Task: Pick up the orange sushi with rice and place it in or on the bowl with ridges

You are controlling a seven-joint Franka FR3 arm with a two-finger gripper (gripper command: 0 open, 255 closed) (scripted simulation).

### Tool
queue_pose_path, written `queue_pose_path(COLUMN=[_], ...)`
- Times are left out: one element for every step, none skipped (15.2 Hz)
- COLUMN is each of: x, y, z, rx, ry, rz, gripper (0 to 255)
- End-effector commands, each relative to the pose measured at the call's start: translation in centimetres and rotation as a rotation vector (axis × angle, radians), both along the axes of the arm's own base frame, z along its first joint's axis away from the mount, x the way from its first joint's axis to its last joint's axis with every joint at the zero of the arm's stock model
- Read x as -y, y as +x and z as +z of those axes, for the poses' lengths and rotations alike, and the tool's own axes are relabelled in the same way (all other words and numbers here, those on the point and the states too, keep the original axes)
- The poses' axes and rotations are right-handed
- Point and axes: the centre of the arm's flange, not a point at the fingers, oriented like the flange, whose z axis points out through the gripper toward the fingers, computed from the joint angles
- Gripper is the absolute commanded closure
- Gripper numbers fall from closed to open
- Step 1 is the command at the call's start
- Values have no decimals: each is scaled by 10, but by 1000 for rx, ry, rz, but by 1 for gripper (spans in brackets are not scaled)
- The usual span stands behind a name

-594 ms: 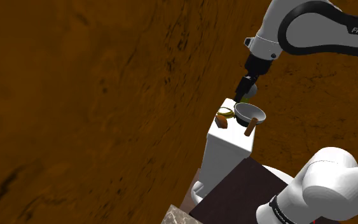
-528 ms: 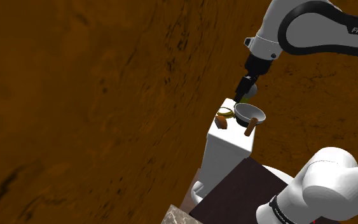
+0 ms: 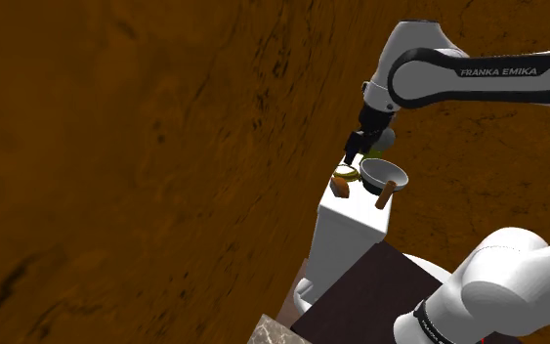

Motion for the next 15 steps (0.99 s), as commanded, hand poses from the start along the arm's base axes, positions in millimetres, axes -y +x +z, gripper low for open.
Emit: queue_pose_path(x=[15,23,31,38,46,54,62,70,78,86,94,102,111,119,127], y=[11,17,22,27,32,37,42,47,51,55,59,63,67,70,74], z=[-17,-27,-37,-46,-56,-66,-76,-86,-95,-105,-115,-125,-135,-145,-155], rx=[-2,-4,-6,-7,-9,-11,-13,-15,-17,-19,-20,-22,-24,-26,-28], ry=[5,8,11,14,17,20,23,26,29,32,35,37,40,43,46], rz=[-41,-61,-82,-102,-122,-142,-162,-183,-203,-223,-243,-263,-284,-304,-324], gripper=[0,0,0,0,0,0,0,0,0,0,0,0,0,0,0])
